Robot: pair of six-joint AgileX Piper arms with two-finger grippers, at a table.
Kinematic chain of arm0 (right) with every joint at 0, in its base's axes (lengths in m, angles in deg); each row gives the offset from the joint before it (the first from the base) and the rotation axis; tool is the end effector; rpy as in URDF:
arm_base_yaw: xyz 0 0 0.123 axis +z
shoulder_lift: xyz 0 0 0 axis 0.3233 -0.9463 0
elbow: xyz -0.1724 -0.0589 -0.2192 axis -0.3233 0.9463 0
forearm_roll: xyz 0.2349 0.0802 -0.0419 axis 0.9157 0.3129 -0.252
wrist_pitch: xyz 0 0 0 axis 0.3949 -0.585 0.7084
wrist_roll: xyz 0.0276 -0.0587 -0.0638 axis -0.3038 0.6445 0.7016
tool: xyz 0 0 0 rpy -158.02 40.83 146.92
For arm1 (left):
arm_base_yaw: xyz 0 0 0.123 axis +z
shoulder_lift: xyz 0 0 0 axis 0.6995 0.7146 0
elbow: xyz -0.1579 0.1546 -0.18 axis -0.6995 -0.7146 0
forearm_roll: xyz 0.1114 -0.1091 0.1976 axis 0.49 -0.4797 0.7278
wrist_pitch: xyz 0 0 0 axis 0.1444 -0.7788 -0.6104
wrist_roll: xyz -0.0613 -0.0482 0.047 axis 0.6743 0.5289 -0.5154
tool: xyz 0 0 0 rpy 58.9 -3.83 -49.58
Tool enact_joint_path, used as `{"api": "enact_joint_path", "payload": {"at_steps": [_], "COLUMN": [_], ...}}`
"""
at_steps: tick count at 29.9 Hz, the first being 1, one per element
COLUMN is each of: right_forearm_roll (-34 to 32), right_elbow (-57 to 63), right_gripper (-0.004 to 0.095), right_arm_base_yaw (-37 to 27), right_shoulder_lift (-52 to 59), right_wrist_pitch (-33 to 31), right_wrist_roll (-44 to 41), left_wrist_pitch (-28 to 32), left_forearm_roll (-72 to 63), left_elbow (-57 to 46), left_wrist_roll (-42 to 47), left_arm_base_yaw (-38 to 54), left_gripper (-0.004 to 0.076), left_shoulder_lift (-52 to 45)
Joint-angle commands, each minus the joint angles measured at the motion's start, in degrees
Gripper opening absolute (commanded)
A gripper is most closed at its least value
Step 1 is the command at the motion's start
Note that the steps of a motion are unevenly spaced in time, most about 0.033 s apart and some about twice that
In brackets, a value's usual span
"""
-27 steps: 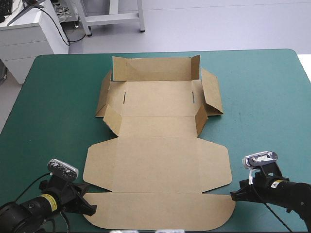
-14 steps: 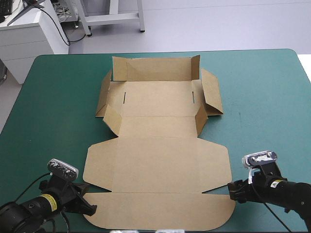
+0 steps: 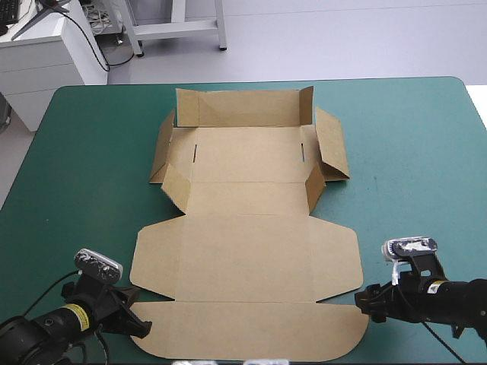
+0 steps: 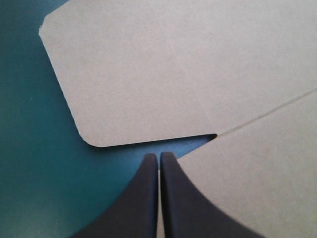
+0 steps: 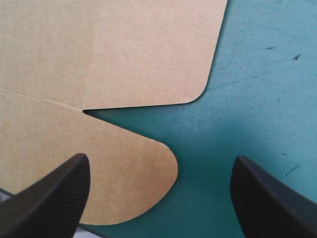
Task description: Fold the box
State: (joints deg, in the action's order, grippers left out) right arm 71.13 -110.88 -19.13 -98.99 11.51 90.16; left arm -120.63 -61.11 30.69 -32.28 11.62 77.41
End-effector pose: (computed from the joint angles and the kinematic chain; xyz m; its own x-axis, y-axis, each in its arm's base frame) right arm 0.1002 0.0328 0.2709 -0.8798 -0.0971 -0.4654 -0.2509 0.9263 0.2812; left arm 0.0749 -0.0457 0.2537 -0.6817 0.3014 -0.6667 0.4523 0.8899 -0.0601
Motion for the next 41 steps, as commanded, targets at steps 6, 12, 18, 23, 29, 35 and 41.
{"api": "enact_joint_path", "payload": {"at_steps": [6, 12, 18, 23, 29, 35, 41], "right_forearm_roll": [1.8, 1.8, 2.6, 5.1, 11.0, 14.2, 16.0], "right_elbow": [-14.5, -22.9, -31.3, -36.9, -40.8, -44.9, -50.4], "right_gripper": [0.0719, 0.0719, 0.0719, 0.0715, 0.0715, 0.0715, 0.0715], "right_arm_base_yaw": [0.2, 0.2, 0.2, 0.2, 0.2, 0.2, 0.2], "right_shoulder_lift": [-0.1, -4.3, -13.4, -22.3, -34.6, -45.5, -54.9], "right_wrist_pitch": [-0.9, 3.0, 4.5, 4.2, 2.6, 0.8, -1.1], "right_wrist_roll": [-1.3, -1.3, -1.0, -0.3, 3.3, 4.5, 5.6], "left_wrist_pitch": [2.9, 2.9, 2.9, 2.9, 2.9, 2.9, 2.9], "left_forearm_roll": [0.0, 0.0, 0.0, 0.0, 0.0, 0.0, 0.0], "left_elbow": [1.4, 1.4, 1.4, 1.4, 1.4, 1.4, 1.4], "left_wrist_roll": [0.4, 0.4, 0.4, 0.4, 0.4, 0.4, 0.4], "left_arm_base_yaw": [0.0, 0.0, 0.0, 0.0, 0.0, 0.0, 0.0], "left_gripper": [-0.0008, -0.0008, -0.0008, -0.0008, -0.0008, -0.0008, -0.0008], "left_shoulder_lift": [0.5, 0.5, 0.5, 0.5, 0.5, 0.5, 0.5]}}
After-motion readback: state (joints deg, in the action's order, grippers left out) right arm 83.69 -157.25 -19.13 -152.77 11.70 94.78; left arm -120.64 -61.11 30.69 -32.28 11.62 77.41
